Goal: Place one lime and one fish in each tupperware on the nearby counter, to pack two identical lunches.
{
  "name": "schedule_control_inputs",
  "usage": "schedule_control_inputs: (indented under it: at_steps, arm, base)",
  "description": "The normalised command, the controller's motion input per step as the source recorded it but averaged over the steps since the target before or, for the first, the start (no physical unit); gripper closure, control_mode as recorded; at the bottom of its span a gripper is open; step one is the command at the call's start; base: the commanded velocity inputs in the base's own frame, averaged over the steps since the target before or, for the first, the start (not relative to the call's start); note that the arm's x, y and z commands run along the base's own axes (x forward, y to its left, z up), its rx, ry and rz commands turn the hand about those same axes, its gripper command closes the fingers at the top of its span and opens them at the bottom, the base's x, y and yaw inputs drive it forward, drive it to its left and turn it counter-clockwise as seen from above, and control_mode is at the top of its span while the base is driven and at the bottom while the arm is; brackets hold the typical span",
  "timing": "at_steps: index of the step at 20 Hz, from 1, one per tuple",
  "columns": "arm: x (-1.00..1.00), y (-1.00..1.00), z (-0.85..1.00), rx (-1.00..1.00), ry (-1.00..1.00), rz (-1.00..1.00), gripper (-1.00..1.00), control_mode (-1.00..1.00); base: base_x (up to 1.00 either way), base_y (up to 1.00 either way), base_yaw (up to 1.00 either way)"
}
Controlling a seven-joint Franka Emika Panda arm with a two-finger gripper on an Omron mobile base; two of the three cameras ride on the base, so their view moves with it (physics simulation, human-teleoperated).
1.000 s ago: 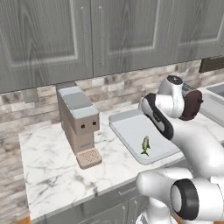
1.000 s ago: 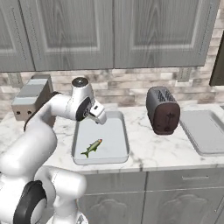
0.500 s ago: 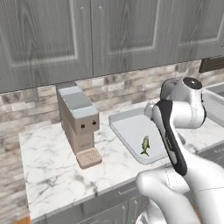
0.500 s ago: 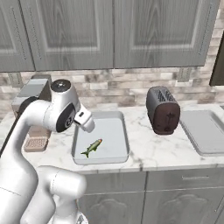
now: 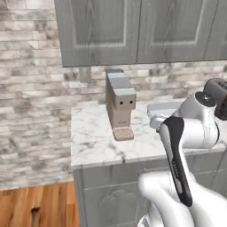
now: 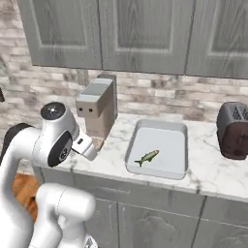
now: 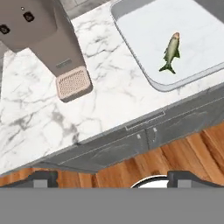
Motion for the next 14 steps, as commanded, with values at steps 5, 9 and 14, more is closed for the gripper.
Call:
schedule_control_inputs:
  at_steps: [5,9,14]
  arm:
    - [0.00,0.00,0.00,0.00,0.00,0.00,-1.00,1.00]
    - [0.00,0.00,0.00,0.00,0.00,0.00,-1.00,1.00]
    - [0.00,0.00,0.00,0.00,0.00,0.00,-1.00,1.00]
  base:
    - [0.00,0.20,0.95]
    - [0.00,0.29,0.94]
    - [-0.11,0.73,0.84]
